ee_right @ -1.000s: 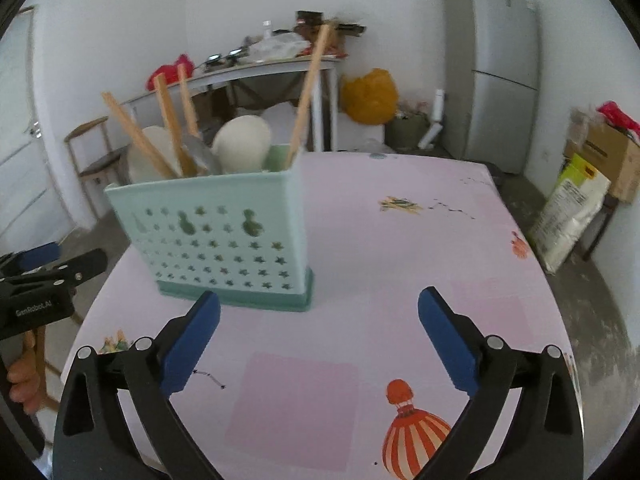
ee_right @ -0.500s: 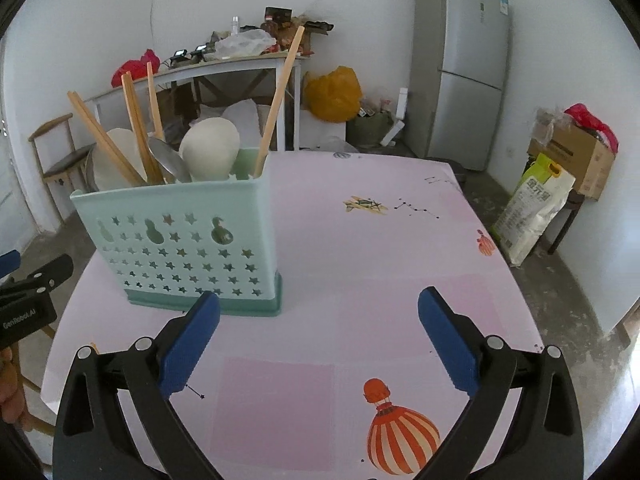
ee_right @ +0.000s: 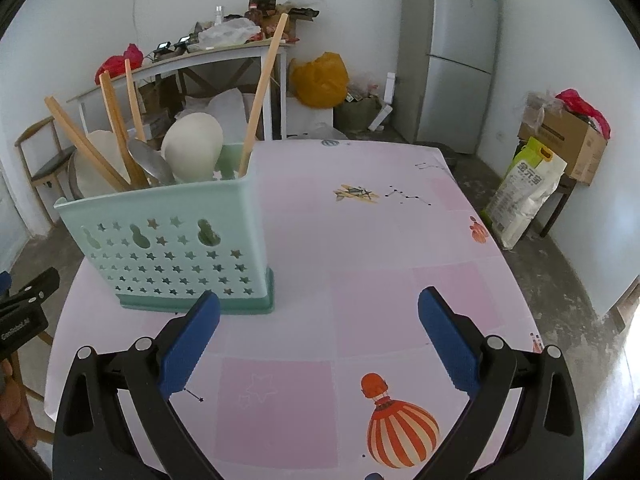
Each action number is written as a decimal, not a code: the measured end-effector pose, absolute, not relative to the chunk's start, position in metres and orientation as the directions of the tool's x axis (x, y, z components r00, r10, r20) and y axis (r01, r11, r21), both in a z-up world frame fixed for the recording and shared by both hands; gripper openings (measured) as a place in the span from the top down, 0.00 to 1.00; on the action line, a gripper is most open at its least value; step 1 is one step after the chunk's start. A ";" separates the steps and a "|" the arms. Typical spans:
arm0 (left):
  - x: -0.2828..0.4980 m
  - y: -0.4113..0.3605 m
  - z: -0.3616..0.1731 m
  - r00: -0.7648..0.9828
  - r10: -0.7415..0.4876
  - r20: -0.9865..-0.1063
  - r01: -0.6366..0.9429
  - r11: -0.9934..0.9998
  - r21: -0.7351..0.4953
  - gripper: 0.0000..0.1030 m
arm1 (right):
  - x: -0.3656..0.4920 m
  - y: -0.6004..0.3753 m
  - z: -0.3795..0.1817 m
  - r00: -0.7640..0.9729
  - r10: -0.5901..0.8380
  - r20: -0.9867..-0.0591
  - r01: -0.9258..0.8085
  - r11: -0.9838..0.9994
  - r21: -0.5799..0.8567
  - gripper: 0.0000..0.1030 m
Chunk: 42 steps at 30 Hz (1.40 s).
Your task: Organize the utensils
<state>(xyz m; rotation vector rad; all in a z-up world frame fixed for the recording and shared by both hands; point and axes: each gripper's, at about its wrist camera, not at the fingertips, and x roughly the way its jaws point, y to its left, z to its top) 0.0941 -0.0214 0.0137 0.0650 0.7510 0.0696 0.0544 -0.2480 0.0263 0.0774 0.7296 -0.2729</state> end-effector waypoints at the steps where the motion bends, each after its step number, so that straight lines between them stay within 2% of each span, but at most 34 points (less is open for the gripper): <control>1: 0.094 -0.022 0.014 0.728 0.086 -0.680 -0.040 0.996 0.084 0.08 | 0.055 -0.248 0.027 0.712 -0.220 -0.667 0.273 0.962 -0.025 0.06; 42: 0.095 -0.024 0.017 0.726 0.061 -0.685 -0.026 0.998 0.061 0.08 | 0.058 -0.233 0.035 0.725 -0.217 -0.653 0.245 0.968 -0.049 0.06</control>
